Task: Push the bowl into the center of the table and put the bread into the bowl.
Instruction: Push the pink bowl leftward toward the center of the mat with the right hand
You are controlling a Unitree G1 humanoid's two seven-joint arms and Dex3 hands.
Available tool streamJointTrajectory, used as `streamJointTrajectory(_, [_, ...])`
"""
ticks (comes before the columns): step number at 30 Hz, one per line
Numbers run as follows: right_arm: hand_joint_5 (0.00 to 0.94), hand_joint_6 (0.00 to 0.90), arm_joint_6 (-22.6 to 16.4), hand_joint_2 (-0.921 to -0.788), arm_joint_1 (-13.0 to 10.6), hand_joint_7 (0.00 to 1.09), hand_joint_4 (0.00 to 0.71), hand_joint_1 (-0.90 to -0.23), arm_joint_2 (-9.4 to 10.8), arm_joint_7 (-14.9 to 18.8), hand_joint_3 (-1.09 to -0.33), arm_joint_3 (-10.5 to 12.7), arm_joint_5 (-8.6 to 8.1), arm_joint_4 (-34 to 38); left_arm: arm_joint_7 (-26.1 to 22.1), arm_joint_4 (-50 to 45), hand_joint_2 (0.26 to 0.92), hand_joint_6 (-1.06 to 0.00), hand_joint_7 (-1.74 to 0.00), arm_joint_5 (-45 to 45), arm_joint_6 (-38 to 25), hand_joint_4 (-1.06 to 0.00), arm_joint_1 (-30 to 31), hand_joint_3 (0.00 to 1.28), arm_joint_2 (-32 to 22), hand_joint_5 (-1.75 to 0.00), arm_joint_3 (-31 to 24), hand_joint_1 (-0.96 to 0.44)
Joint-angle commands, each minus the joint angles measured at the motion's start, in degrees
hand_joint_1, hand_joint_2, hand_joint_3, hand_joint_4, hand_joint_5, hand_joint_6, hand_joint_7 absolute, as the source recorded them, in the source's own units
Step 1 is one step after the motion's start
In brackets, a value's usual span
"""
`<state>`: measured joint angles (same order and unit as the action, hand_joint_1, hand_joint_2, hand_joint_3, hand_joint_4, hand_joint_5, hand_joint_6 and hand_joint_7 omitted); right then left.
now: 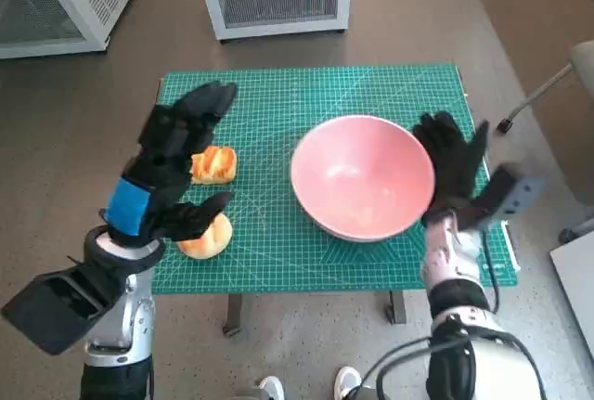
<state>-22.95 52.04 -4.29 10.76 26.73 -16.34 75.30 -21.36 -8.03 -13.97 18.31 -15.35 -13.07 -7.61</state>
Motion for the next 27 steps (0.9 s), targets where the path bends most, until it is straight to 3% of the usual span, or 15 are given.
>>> streamJointTrajectory(1, [0.009,0.086,1.68,-0.921,1.07,0.47,0.235,-0.421,1.97,-0.22,-0.729,-0.54,1.01,1.09,0.98,-1.71,0.921,-0.07,-0.47,0.51,0.48,-0.24,1.66,0.33,-0.24,-0.04,-0.62,-0.53])
streamJointTrajectory(14, [0.018,0.074,3.79,-0.921,3.30,0.47,0.262,-0.409,3.83,-2.04,-0.730,-3.19,4.57,1.52,2.89,-4.00,0.921,-0.09,-0.42,0.99,-0.35,-0.26,3.74,0.32,-0.24,-0.02,-0.78,-0.54])
streamJointTrajectory(21, [0.007,0.105,4.19,-0.921,4.04,0.42,0.276,-0.407,2.90,-1.90,-0.720,-4.10,6.05,1.30,3.73,-4.58,0.921,-0.10,-0.41,1.52,-0.20,-0.26,4.68,0.32,-0.25,-0.02,-0.85,-0.55])
streamJointTrajectory(27, [0.006,0.112,0.67,-0.921,4.94,0.41,0.280,-0.421,1.35,0.03,-0.699,-4.58,6.25,-0.02,3.48,-2.94,0.921,-0.12,-0.37,1.41,0.91,-0.26,4.87,0.32,-1.59,-0.01,-2.60,-0.56])
